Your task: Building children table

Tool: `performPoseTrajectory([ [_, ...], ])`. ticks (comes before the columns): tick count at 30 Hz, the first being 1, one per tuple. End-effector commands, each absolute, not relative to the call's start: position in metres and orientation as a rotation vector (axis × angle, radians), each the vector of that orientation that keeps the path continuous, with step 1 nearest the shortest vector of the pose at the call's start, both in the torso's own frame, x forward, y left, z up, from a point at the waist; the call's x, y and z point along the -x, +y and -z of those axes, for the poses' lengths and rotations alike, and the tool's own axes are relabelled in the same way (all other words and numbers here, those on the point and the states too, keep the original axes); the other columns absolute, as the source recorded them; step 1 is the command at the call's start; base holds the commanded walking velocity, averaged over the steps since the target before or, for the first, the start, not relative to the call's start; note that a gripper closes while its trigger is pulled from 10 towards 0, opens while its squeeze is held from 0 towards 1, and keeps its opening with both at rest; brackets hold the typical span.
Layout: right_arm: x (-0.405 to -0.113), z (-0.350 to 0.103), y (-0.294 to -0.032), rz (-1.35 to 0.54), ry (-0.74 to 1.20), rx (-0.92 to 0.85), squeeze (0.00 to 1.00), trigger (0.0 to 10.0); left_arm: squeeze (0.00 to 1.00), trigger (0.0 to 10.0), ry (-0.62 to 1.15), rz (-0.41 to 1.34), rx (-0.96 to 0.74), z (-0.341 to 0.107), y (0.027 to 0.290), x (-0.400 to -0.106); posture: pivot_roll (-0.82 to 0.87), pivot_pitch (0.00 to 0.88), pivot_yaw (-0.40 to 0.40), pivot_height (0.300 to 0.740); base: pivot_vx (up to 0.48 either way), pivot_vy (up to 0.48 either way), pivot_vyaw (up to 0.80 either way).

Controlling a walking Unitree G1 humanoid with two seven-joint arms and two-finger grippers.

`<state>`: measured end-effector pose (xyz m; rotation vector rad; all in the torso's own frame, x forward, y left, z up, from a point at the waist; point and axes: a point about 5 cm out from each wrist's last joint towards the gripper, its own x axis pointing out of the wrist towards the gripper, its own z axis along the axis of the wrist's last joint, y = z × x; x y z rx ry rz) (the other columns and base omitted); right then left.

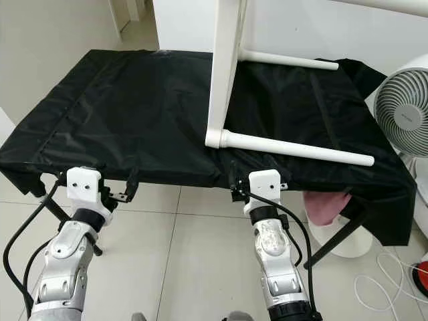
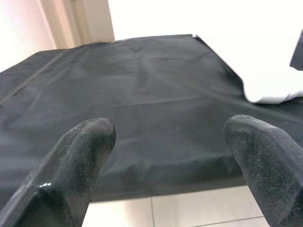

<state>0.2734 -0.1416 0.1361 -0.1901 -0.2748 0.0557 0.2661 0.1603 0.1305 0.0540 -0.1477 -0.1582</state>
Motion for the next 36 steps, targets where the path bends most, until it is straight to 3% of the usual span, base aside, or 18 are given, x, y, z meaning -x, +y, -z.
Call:
performPoseTrajectory([
  [1,-0.2748,-0.1331,-0.1452,-0.043,-0.250,0.196,0.00,10.0,0.00,10.0,-0.154,0.011,-0.044,-0.1332,0.1669,-0.2664,-0.11,0.062,0.049,0.740,0.000,0.000,-0.78],
  [10,-0.2764,-0.1328,-0.1432,-0.054,-0.250,0.195,0.00,10.0,0.00,10.0,-0.156,0.002,-0.060,-0.1347,0.1704,-0.2658,-0.08,0.046,0.040,0.740,0.000,0.000,-0.76],
  [36,-0.2782,-0.1351,-0.1478,-0.058,-0.266,0.192,0.00,10.0,0.00,10.0,-0.181,0.025,-0.095,-0.1402,0.1720,-0.2633,-0.08,0.036,0.029,0.740,0.000,0.000,0.00],
])
